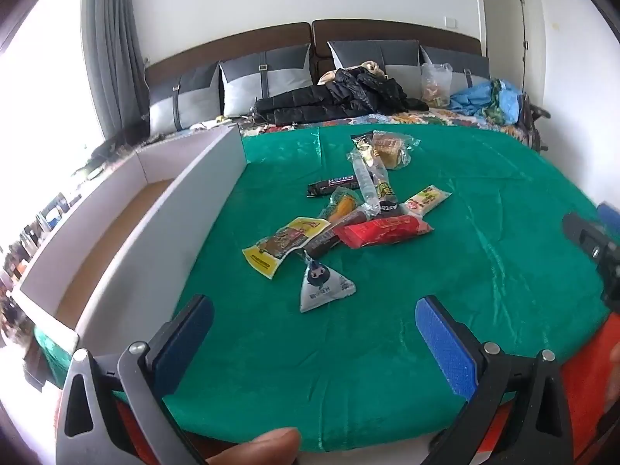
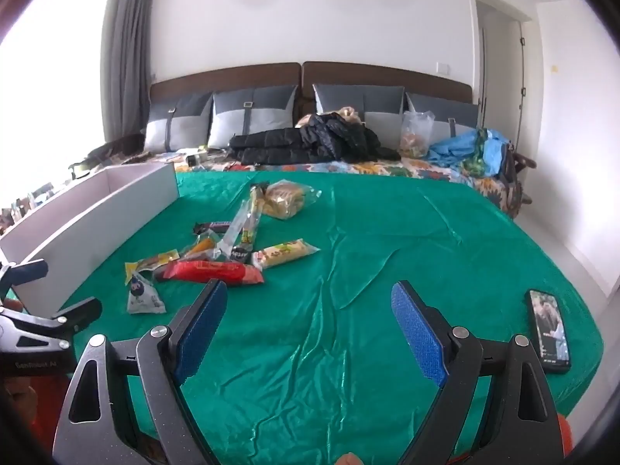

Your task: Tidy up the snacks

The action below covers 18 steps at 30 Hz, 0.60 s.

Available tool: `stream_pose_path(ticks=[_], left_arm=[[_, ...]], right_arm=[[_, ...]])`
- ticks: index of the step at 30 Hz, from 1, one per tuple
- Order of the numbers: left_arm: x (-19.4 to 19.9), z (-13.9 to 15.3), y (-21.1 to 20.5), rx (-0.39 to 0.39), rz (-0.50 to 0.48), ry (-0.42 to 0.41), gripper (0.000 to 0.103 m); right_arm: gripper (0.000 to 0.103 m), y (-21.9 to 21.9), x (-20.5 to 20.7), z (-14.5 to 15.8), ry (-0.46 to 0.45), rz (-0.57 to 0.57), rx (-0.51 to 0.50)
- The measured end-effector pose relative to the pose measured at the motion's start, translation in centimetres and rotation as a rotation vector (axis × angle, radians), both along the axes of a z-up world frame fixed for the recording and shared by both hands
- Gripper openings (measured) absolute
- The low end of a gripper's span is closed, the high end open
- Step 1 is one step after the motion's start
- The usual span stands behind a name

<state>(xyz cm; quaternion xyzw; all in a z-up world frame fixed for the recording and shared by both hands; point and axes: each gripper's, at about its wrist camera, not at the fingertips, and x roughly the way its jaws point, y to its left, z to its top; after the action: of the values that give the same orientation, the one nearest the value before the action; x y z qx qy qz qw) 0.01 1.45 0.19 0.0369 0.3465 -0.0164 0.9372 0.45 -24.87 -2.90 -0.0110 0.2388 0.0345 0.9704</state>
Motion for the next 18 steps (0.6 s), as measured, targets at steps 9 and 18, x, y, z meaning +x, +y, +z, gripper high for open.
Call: stream_pose_path(ticks=[9, 18], left_arm=[[0.3, -0.7, -0.1, 0.014, 0.003, 0.002, 0.103], [0.8, -1.3, 0.4, 0.024, 0.021, 0.042, 0.103]], right_arm=[[0.089, 0.0, -0.1, -0.6, -0.016, 0.031, 0.025], [0.089, 0.6, 0.3, -1.2, 0.004, 0.098, 0.04]])
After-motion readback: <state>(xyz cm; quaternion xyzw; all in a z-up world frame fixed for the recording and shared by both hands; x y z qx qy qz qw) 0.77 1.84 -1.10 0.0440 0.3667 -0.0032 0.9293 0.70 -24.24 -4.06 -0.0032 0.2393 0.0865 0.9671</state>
